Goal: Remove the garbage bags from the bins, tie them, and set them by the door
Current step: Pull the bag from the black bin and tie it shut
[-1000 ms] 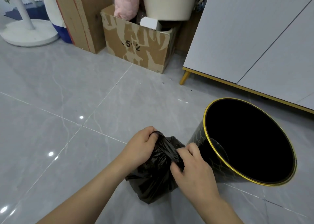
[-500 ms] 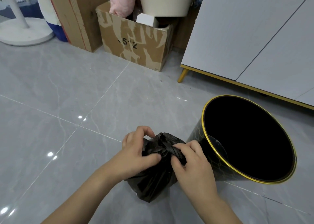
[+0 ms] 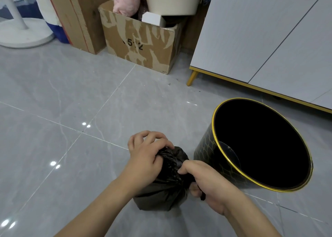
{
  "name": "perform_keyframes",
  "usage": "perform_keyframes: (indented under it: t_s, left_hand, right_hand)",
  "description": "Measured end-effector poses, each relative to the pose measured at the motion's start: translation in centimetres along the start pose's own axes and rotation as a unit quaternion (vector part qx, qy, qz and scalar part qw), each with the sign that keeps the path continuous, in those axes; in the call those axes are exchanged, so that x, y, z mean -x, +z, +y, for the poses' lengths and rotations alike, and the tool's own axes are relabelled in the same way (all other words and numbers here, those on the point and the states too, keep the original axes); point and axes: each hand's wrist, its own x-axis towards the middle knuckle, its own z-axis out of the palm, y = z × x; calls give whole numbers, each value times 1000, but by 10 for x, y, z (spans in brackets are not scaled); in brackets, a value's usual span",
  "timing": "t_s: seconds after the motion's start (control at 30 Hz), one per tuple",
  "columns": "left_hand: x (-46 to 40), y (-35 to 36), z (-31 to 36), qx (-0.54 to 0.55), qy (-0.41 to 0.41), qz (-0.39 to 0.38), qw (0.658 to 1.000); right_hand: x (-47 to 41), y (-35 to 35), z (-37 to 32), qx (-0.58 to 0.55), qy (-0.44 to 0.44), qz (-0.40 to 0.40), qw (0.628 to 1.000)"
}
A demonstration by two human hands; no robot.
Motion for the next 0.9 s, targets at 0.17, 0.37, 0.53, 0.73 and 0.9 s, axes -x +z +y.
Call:
perform_keyframes:
  t_s: [0.17, 0.37, 0.53, 0.73, 0.9]
  left_hand:
    - [4, 4, 2, 111, -90, -23, 989]
    - [-3, 2, -6, 209, -159, -159, 952]
    - [-10, -4, -1, 339, -195, -197, 899]
    - [-11, 0, -4, 285, -218, -137, 923]
    - [-1, -7, -1, 28, -66, -57, 996]
  right_hand:
    - [1, -1, 0, -1, -3, 4, 1000]
    - [4, -1, 1, -18, 4, -1, 1000]
    - [0, 0, -1, 78, -24, 31, 996]
    - [-7, 9, 5, 143, -101, 103, 979]
    - [-5, -1, -3, -34, -5, 49, 998]
